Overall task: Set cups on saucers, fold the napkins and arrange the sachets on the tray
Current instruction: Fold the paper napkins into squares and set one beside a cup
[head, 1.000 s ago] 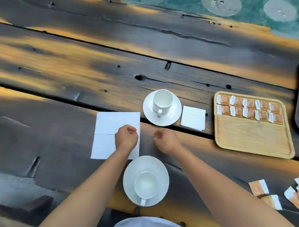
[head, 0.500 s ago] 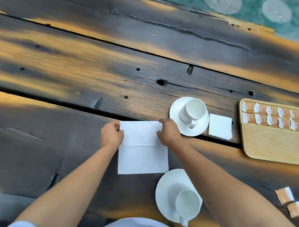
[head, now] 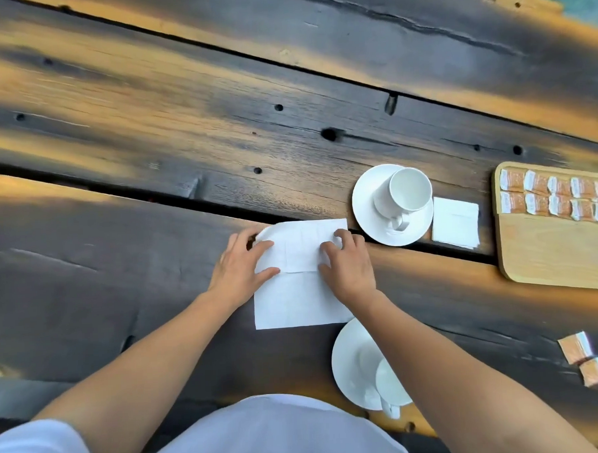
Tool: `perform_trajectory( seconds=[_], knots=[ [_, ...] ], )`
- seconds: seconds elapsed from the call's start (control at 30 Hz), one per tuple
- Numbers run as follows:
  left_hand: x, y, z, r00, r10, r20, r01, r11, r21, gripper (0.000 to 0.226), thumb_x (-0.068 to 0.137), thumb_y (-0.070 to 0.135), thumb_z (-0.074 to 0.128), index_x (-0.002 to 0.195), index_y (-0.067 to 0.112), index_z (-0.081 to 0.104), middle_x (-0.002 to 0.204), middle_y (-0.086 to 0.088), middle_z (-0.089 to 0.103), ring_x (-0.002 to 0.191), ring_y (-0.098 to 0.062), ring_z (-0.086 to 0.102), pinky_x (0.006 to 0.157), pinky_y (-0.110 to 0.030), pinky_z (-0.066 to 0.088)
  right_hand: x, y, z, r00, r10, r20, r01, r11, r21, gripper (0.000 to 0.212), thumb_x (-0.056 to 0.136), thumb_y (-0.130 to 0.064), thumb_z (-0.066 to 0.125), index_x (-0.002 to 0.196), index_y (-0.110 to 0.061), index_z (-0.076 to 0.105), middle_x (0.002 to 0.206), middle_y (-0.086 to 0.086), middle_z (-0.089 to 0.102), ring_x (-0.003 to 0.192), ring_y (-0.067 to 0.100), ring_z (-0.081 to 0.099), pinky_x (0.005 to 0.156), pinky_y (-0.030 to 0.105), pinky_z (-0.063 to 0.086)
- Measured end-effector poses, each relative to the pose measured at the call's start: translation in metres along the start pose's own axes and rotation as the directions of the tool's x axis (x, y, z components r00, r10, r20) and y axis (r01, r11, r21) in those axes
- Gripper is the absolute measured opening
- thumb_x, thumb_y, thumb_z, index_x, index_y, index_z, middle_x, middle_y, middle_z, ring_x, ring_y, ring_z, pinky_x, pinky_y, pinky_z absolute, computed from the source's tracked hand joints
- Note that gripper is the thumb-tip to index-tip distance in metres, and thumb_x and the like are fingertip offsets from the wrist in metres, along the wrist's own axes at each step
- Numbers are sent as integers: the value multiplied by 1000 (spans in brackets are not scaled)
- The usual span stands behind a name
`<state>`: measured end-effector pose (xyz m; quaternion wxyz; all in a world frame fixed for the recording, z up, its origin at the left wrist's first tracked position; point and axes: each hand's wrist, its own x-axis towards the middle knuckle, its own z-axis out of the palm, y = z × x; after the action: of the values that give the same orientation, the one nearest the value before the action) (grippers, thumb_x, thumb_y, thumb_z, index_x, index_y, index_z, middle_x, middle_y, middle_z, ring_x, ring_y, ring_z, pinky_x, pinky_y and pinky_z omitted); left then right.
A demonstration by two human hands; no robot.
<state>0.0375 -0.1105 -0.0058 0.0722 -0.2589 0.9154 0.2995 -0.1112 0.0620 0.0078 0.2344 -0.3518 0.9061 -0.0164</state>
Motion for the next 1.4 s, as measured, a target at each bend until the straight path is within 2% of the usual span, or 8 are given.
perform_trajectory(
  seconds=[0.3,0.57,0.7,0.83,0.93,1.07,1.17,1.4],
  knots=[
    [-26,4,14,997,-9,-74,24,979,205,23,75,35,82,94,22,76,140,-7,49,123,-32,34,96,-44,37,-17,22,8,995,-71,68,70,997,18,23,90,-18,56,112,-12,59,126,3,45,120,25,41,75,35,49],
    [-28,2,19,955,-266,-129,268,964,-7,5,85,26,73,84,22,76,123,2,53,122,-23,34,79,-41,52,-21,35,18,1000,-25,-7,25,1000,5,17,93,-16,47,99,-7,61,110,4,54,113,24,45,73,31,40],
    [-32,-4,15,969,-224,-108,223,975,-18,7,89,23,68,84,20,71,117,6,52,117,-19,34,71,-38,49,-26,34,15,997,-76,-9,75,997,-35,12,90,-8,49,97,-8,58,109,6,54,111,26,45,74,35,45],
    [-40,-5,-2,979,-110,-171,77,979,-191,7,92,14,62,87,19,63,116,7,62,114,-21,41,88,-31,41,-34,31,4,991,-128,-41,132,981,142,11,86,-2,47,91,-10,52,97,9,58,96,29,50,76,39,47],
    [-44,4,-28,964,-259,-67,188,834,-519,16,94,11,56,79,17,57,102,13,71,95,-8,56,81,-20,42,-35,32,-15,997,-60,54,21,836,548,3,91,-8,56,88,-9,56,80,3,61,79,23,55,74,34,47],
    [-39,21,-53,933,-254,253,355,548,-758,28,94,-4,46,71,11,51,74,-5,54,68,-17,47,62,-20,41,-30,39,-43,898,-143,416,-324,424,846,12,93,-5,58,83,-11,60,80,9,66,78,24,63,85,43,54],
    [-35,22,-60,874,-296,385,485,488,-726,26,94,-3,45,74,12,53,74,-8,56,69,-19,53,69,-26,49,-27,43,-47,867,-148,477,-378,429,820,17,94,-3,56,81,-12,61,87,11,65,82,25,62,92,45,52],
    [-17,6,-27,811,-573,123,523,613,-593,27,97,37,54,103,11,58,100,-4,63,96,-22,57,81,-30,44,-18,36,-20,903,214,373,-429,510,745,11,90,-7,62,97,-14,56,82,5,61,70,17,55,61,28,48]
  ],
)
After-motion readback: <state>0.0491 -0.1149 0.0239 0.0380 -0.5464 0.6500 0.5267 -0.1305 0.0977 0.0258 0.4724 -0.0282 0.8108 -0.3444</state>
